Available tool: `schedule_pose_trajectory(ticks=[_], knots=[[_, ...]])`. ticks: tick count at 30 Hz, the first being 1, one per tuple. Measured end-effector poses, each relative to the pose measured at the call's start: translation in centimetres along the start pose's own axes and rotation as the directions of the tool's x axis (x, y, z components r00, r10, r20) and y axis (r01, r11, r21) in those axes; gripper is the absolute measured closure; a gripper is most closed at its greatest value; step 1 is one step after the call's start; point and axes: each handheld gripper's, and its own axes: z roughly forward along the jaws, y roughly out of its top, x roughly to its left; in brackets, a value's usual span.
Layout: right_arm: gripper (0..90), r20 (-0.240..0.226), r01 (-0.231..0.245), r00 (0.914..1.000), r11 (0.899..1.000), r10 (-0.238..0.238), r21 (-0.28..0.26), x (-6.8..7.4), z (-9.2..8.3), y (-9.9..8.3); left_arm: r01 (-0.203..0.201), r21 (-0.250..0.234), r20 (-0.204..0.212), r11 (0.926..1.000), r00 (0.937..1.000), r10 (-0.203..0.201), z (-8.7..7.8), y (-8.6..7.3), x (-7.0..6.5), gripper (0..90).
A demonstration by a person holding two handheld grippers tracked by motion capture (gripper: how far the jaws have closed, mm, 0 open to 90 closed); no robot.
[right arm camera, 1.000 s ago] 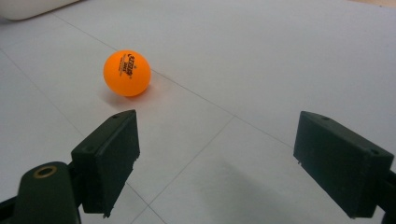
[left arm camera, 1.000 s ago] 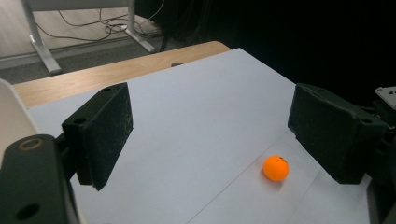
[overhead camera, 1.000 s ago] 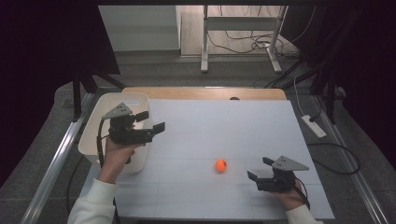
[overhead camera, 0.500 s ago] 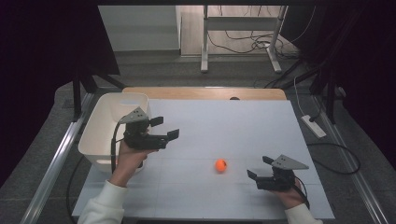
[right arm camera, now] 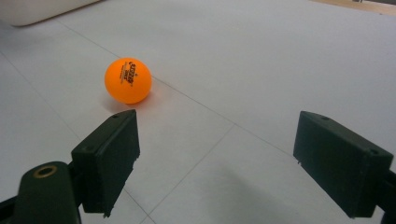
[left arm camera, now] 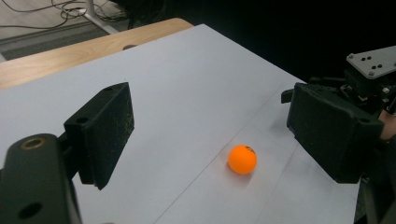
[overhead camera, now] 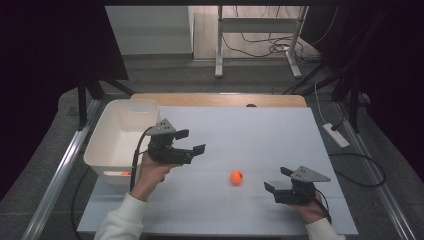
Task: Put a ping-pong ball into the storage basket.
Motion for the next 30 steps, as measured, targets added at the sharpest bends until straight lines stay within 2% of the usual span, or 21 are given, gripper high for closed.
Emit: schedule_pose_trajectory(ticks=[18,30], knots=[[14.5,0.002,0.003,1.0000,1.000,-0.003,0.002,0.0,0.4,0.1,-0.014,0.053,0.050,0.9985,0.9987,0.011,2.9,-1.4,-1.2,15.6],[14.5,-0.002,0.004,1.0000,1.000,-0.004,-0.001,0.1,0.2,0.2,-0.035,0.080,0.084,0.9962,0.9961,0.028,5.0,-1.6,-2.1,15.7]])
